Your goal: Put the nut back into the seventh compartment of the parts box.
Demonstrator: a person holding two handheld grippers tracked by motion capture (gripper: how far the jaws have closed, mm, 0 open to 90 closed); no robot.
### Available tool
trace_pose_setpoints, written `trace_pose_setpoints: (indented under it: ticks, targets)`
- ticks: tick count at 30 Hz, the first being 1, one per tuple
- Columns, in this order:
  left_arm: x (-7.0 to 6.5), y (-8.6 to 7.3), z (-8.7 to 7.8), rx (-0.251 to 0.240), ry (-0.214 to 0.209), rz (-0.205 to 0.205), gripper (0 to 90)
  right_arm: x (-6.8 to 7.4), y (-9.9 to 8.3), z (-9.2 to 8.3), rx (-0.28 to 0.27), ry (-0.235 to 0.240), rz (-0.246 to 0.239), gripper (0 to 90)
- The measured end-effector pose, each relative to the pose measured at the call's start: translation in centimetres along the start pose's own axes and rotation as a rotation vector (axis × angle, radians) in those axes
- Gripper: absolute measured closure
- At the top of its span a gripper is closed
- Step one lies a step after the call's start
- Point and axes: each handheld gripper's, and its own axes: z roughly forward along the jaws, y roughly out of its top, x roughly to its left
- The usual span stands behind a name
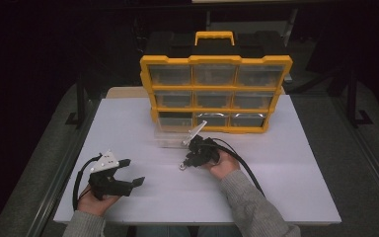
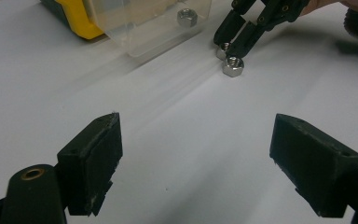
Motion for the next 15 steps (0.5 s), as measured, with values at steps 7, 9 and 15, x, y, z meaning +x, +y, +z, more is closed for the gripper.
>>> trace_pose_setpoints:
  ticks: [7, 9, 15]
  targets:
    - [-0.02, 0.03, -0.03, -0.004, 0.001, 0.004, 16.8, 0.68, 0.07, -0.31, 0.065, -0.003, 0.094, 68.3]
    - [-0.04, 0.04, -0.04, -0.003, 0.002, 0.004, 16.8, 0.7, 0.09, -0.37, 0.07, -0.007, 0.094, 68.7]
    - [-0.03, 0.02, 0.0, -0.002, -0.002, 0.003, 16.8, 0.45, -0.12, -0.87, 0.056, 0.013, 0.103, 69.0]
